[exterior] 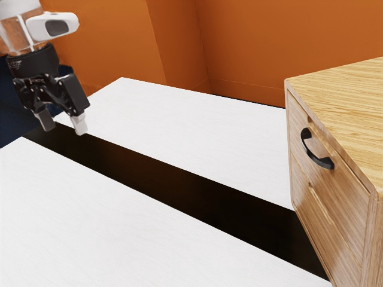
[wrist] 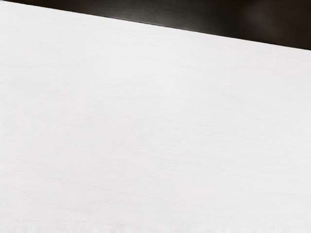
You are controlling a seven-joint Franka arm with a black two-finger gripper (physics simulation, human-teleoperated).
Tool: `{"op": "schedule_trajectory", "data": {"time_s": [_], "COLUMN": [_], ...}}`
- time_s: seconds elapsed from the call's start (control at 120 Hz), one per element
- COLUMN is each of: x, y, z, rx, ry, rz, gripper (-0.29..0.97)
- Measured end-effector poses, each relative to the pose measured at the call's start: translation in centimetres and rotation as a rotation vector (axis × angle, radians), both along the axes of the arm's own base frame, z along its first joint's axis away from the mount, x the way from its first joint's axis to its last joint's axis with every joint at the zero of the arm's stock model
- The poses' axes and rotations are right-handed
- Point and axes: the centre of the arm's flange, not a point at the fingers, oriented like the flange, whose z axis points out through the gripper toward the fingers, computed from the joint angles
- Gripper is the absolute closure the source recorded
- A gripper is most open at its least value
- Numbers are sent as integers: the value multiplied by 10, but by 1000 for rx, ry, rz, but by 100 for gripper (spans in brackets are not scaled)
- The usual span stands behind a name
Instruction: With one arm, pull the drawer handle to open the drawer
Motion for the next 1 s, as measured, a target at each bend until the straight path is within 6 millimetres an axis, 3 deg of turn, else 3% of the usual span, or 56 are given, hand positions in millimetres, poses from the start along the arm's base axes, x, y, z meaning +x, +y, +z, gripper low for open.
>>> {"op": "schedule_trajectory", "data": {"time_s": [0.142,0.208,0.333,0.633,0.733,0.8,1.0], "x": [-11,-21,-20,22,37,41,44], "y": [-44,-55,-81,-98,-119,-132,-145], "z": [8,15,16,-1,-14,-18,-30], "rx": [104,123,129,90,86,78,46], "ry": [11,6,3,-60,-54,-51,-19], "rz": [-15,23,68,204,201,199,301], "gripper": [0,0,0,0,0,0,0]}}
